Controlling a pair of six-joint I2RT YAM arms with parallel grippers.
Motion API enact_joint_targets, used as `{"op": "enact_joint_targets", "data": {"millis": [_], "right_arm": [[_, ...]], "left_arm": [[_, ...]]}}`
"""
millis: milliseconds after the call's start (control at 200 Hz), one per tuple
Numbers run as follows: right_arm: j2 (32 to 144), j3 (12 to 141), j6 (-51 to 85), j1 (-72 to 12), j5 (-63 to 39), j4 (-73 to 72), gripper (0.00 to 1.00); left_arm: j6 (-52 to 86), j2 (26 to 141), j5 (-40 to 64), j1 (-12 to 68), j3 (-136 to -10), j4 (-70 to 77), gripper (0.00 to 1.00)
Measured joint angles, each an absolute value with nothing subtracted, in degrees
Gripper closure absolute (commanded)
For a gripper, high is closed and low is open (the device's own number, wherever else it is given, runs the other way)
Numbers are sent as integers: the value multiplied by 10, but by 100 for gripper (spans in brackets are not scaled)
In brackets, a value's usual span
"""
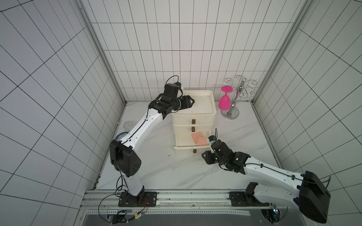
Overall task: Please put the sticky notes in the drawer by color
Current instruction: Place the sticky notes in the drawer, then close the drawer in the storage box.
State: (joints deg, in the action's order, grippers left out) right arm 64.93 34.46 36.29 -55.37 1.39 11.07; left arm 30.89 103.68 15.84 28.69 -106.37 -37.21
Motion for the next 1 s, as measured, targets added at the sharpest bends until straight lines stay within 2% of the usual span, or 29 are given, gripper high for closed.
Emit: {"op": "enact_joint_targets", "data": {"millis": [150,375,650,999], "right_arm": [[653,308,389,-560,61,26,65],[731,276,445,-580,132,-111,67],[862,280,479,-620,193,-249,68],[951,348,456,-606,228,-354,68]], "left_arm": [[294,1084,149,295,-1077,-385,41],[290,1070,149,299,-1043,-347,41],[288,1034,154,299,-989,-322,40],[287,1009,203,275,-954,-307,41]]}}
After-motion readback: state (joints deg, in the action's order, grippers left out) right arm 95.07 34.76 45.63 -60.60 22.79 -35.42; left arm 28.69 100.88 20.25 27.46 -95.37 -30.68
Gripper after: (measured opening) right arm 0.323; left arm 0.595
